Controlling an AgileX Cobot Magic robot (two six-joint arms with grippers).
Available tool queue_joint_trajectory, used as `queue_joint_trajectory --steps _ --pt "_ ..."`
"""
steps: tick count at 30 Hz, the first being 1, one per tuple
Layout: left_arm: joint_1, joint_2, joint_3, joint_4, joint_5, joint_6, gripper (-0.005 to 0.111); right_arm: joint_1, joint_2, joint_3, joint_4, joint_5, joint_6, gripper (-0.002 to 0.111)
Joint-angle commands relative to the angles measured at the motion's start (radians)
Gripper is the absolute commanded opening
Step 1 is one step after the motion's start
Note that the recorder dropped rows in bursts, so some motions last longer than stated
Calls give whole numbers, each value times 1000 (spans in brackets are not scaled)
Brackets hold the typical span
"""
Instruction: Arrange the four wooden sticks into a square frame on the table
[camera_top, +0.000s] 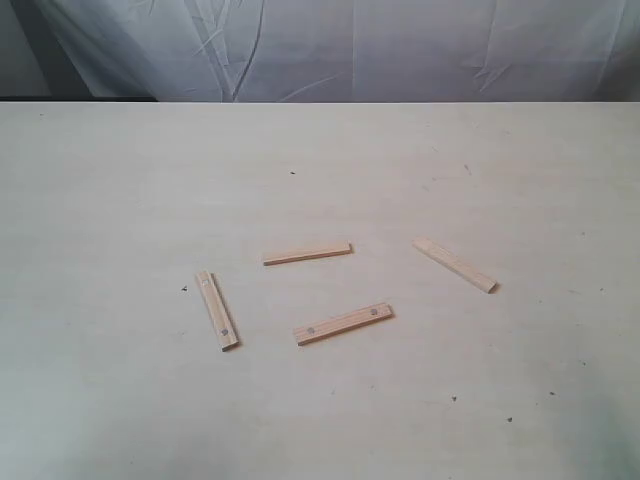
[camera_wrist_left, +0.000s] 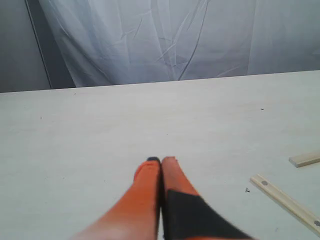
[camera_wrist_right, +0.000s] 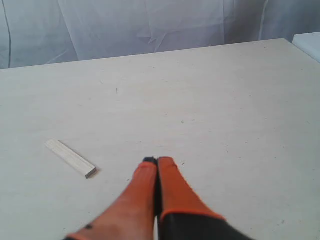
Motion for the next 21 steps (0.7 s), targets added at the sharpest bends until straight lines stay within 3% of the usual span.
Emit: queue_joint_trajectory --steps 1,21 --pt "-3 -5 5 -6 -13 -4 0 -6 -6 1 0 -15 -5 -1" --pt "-27 -5 5 0 -14 -4 0 -6 -6 1 2 -11 -5 -1"
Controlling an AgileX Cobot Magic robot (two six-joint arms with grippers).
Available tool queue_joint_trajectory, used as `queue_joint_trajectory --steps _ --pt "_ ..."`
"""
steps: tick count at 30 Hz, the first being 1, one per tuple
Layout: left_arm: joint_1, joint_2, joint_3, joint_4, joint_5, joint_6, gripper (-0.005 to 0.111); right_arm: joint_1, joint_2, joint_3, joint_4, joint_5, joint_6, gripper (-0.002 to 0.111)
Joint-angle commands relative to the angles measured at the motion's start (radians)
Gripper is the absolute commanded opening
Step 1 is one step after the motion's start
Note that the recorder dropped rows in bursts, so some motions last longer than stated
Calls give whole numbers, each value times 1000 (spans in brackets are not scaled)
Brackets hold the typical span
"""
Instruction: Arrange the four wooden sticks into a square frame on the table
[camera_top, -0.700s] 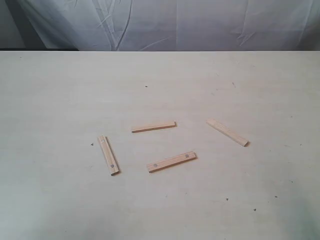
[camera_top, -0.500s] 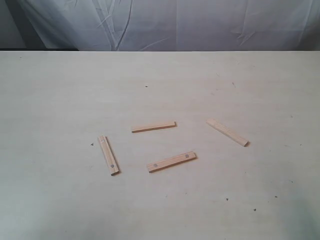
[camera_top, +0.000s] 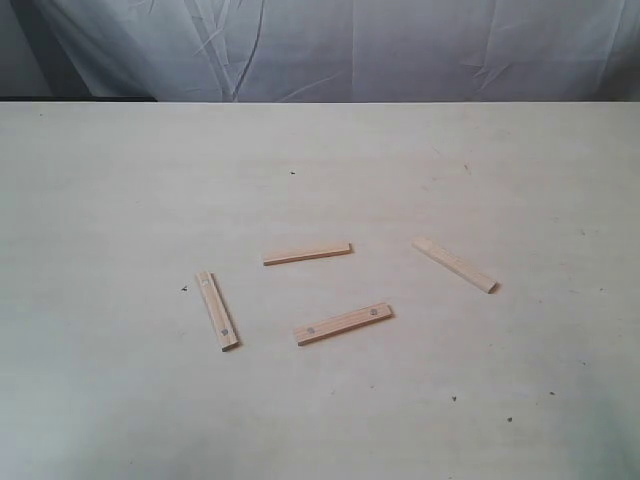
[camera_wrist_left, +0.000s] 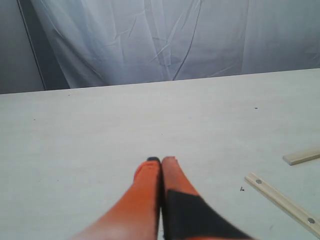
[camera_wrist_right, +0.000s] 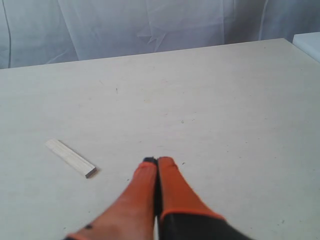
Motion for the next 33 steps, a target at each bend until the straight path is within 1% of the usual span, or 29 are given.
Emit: queue_joint_trajectory --steps 1,11,13,22,28,31,33 --pt "-7 -5 5 0 -14 -4 0 -6 -6 1 2 -11 -5 -1" --pt "-7 -5 5 0 -14 -4 0 -6 -6 1 0 -14 -5 -1" --pt "-7 -5 5 27 -30 -4 0 -6 -6 1 0 -14 -5 -1" --pt "-7 -5 5 19 -233 -4 0 -6 -6 1 4 -12 -5 -1" --pt "-7 -5 5 19 -474 -4 0 -6 -6 1 4 -12 -5 -1" --pt "-7 -5 5 19 -504 -4 0 -6 -6 1 4 -12 -5 -1" --pt "-7 -5 5 16 -546 -6 0 -6 -6 1 4 -12 -5 -1"
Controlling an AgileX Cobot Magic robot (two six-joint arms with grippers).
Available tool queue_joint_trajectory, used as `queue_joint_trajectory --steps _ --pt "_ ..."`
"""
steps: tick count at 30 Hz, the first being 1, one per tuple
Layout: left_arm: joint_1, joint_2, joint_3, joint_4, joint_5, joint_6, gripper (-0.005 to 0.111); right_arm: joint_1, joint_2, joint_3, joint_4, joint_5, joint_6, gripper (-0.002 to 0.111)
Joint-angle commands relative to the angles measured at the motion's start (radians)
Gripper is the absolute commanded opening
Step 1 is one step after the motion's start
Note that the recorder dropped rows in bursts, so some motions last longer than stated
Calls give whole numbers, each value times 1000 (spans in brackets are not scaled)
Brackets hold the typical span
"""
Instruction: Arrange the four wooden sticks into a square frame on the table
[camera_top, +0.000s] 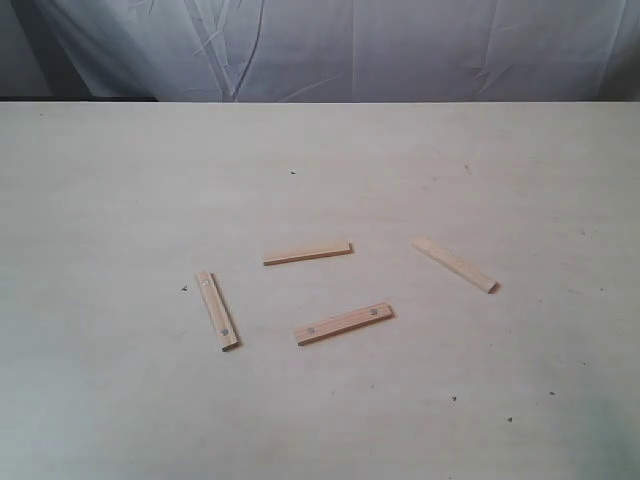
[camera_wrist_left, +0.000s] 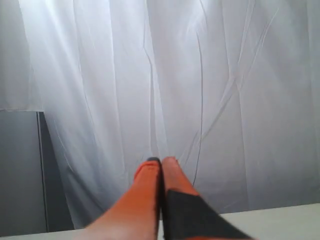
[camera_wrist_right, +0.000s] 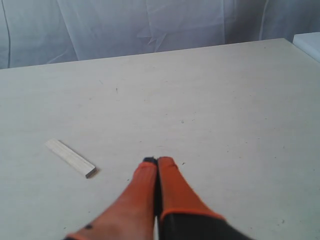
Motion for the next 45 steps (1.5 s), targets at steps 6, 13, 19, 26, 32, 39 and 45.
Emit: queue_joint_trajectory --steps 6,13,19,26,32,39,45 --pt "-7 104 -206 77 260 -10 0 -6 -6 1 4 -15 -5 -1" --pt "-7 592 -497 80 663 85 0 -6 -6 1 4 -15 -5 -1" --pt "-39 939 -673 -7 776 168 0 -6 -6 1 4 -15 -5 -1" --pt "-200 1276 -890 -157 862 374 0 -6 -6 1 4 -12 -5 -1" --pt "-340 1544 -1067 -155 870 460 0 -6 -6 1 4 -12 -5 -1" --pt "-447 1839 -1329 -168 966 529 0 -6 -6 1 4 -12 -5 -1" --pt "-461 2045 -1542 -322 1099 744 0 -6 -6 1 2 -16 -5 -1"
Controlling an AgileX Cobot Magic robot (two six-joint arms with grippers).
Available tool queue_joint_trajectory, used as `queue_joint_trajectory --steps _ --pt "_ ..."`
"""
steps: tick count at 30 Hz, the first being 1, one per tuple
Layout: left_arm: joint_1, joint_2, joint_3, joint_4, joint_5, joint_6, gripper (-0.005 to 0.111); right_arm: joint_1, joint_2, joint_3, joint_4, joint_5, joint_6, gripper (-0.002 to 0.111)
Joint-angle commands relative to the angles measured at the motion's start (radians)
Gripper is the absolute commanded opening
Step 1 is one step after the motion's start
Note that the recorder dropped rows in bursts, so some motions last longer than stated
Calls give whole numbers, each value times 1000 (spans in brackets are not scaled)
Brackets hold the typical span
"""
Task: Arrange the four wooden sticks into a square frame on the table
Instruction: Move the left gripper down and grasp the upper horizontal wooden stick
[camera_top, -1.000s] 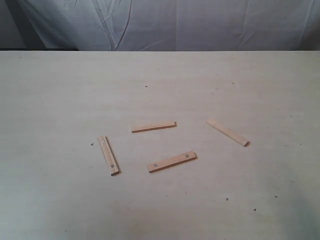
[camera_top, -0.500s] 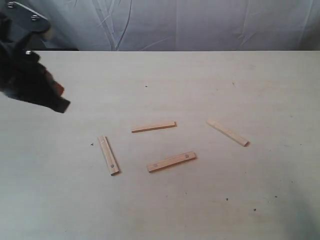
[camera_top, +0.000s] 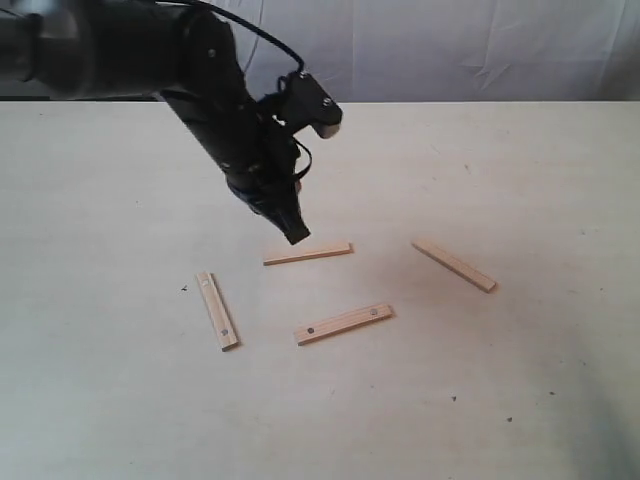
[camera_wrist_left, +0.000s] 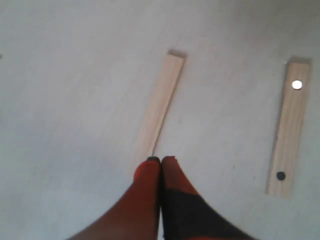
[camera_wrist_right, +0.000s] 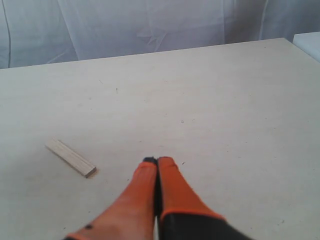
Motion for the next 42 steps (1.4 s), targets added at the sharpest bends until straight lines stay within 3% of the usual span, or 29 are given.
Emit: queue_joint_trajectory --steps 1,5,11,13,25,27,32,38,42 --pt "-8 132 -131 -103 63 139 0 -6 -6 1 2 -16 -5 -1" --pt "-8 199 -165 -52 31 152 5 -6 -6 1 2 -16 -5 -1" --pt "-8 238 -169 -23 28 224 36 -6 -6 1 2 -16 -5 -1" --pt "-8 245 -169 -13 14 224 39 -6 -6 1 2 -16 -5 -1" --pt "-8 305 -171 4 -2 224 39 -6 -6 1 4 -11 -5 -1" --pt "-8 307 -171 4 -2 226 32 -6 -6 1 4 -11 -5 -1" --pt "-8 301 -180 -16 15 226 0 -6 -6 1 4 -11 -5 -1" --pt "-60 293 -298 -52 55 141 0 -6 -6 1 4 -11 -5 -1" --pt "-128 296 -352 -52 -9 60 0 -6 -6 1 4 -11 -5 -1"
